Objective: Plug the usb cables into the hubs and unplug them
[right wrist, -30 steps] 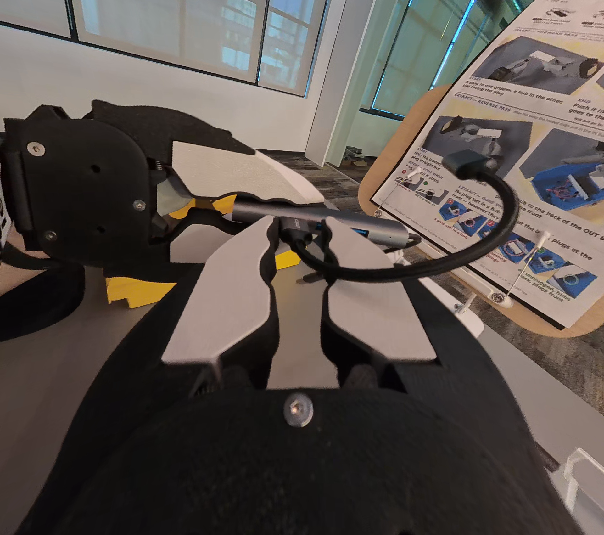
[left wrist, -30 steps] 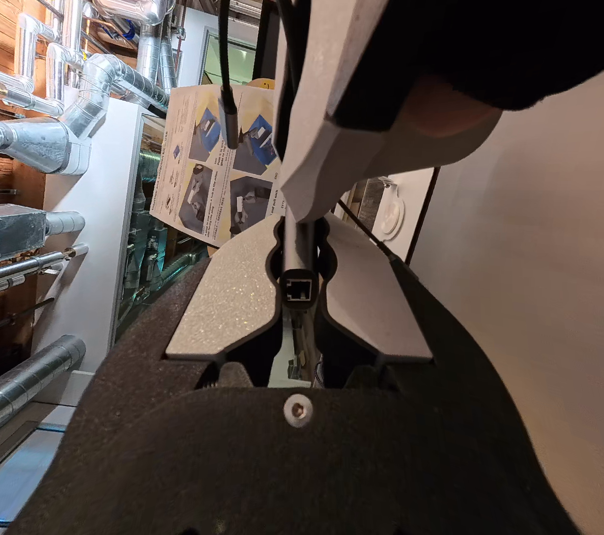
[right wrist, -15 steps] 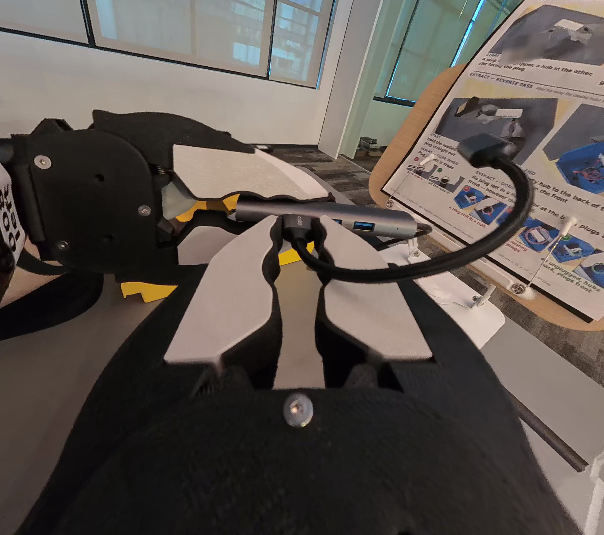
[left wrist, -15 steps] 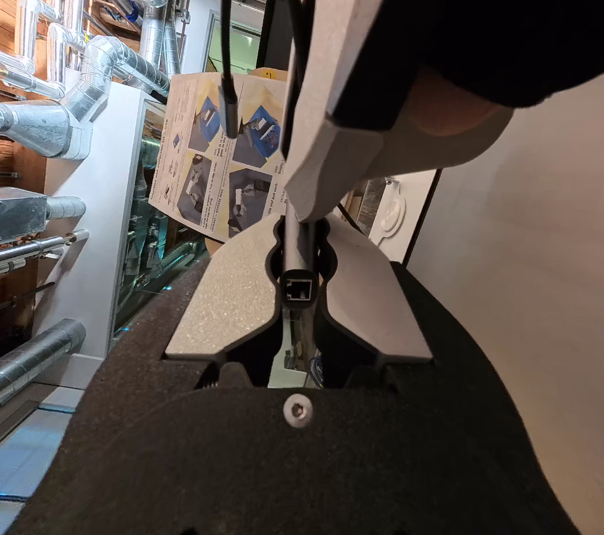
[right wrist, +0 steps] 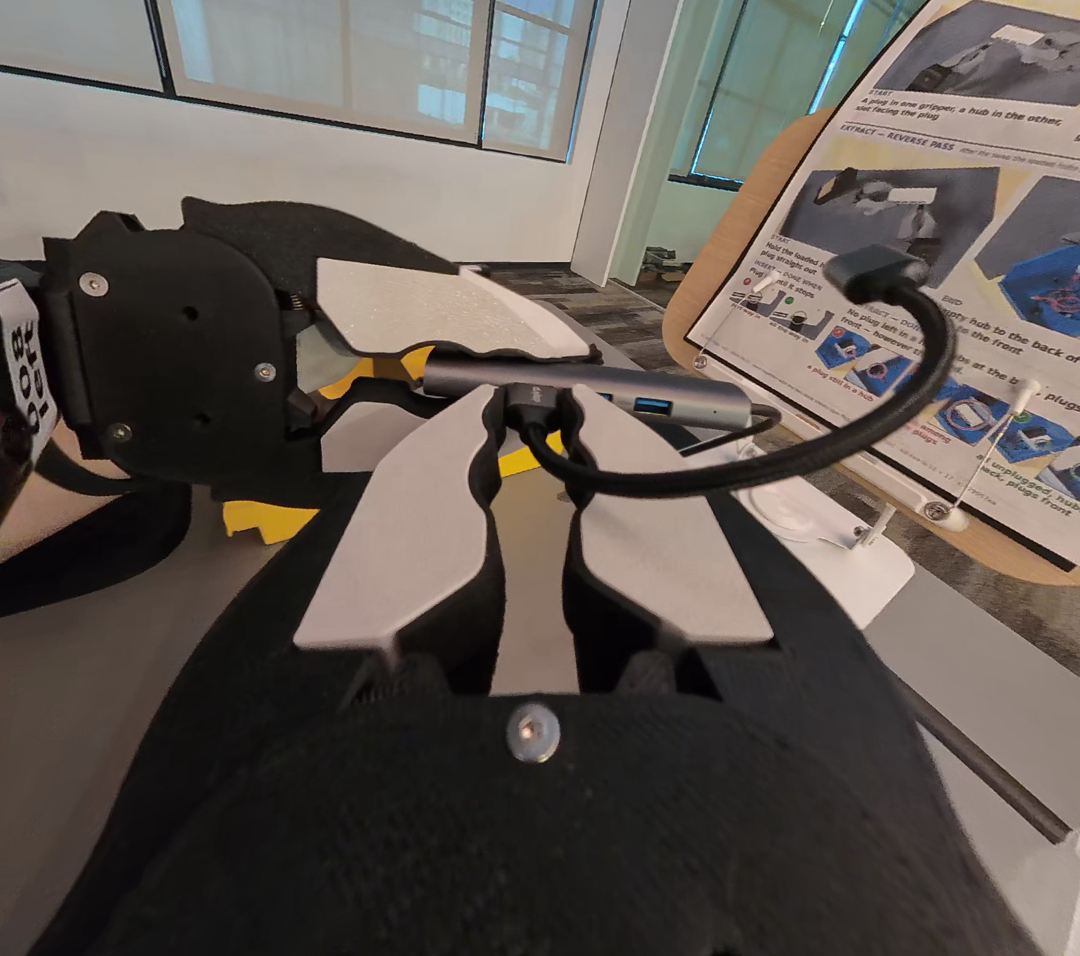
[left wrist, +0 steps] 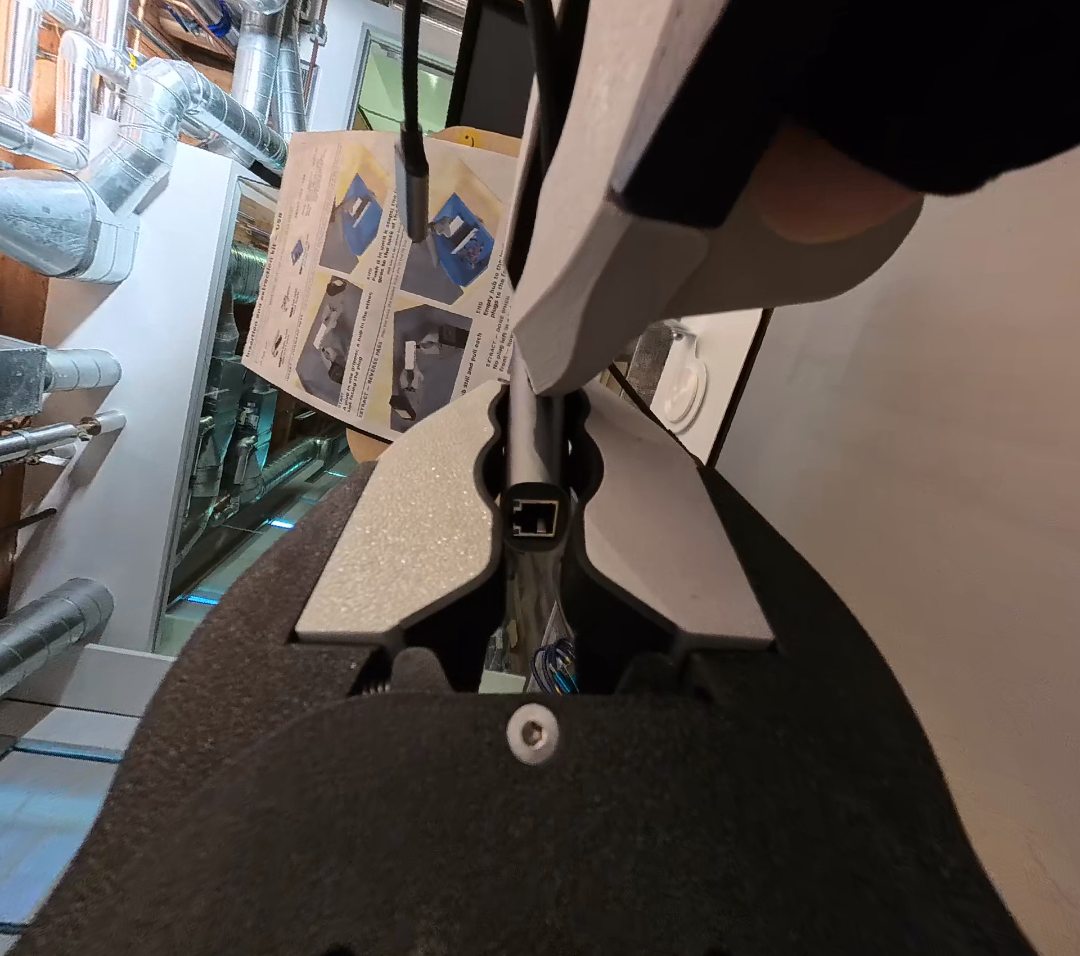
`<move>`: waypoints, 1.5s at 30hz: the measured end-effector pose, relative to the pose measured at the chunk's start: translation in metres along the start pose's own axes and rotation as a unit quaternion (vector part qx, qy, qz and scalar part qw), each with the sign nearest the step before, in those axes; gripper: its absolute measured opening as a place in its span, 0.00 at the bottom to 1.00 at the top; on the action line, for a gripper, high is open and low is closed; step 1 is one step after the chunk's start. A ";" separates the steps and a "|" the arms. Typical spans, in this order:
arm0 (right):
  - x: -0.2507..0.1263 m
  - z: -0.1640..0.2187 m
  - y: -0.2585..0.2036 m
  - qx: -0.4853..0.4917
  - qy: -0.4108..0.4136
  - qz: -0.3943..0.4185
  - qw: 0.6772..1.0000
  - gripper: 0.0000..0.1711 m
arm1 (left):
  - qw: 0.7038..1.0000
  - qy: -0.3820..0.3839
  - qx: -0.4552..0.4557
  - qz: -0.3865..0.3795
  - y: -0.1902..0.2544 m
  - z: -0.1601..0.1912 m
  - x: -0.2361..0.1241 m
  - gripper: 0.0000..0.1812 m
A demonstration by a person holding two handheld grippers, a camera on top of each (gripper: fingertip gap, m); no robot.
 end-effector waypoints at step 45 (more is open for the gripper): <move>-0.001 0.000 0.000 0.021 -0.023 -0.015 0.999 0.11 | 1.000 -0.002 -0.004 -0.013 0.003 -0.003 -0.001 0.10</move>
Point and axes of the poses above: each gripper's, where its closed fingertips meet, x out along the fingers, z out of its underside, y = z × x across the jaws, the point moved 4 cm from there along -x, back along the fingers, and after that the axes turned 4 degrees about x, right-handed, at the moved point
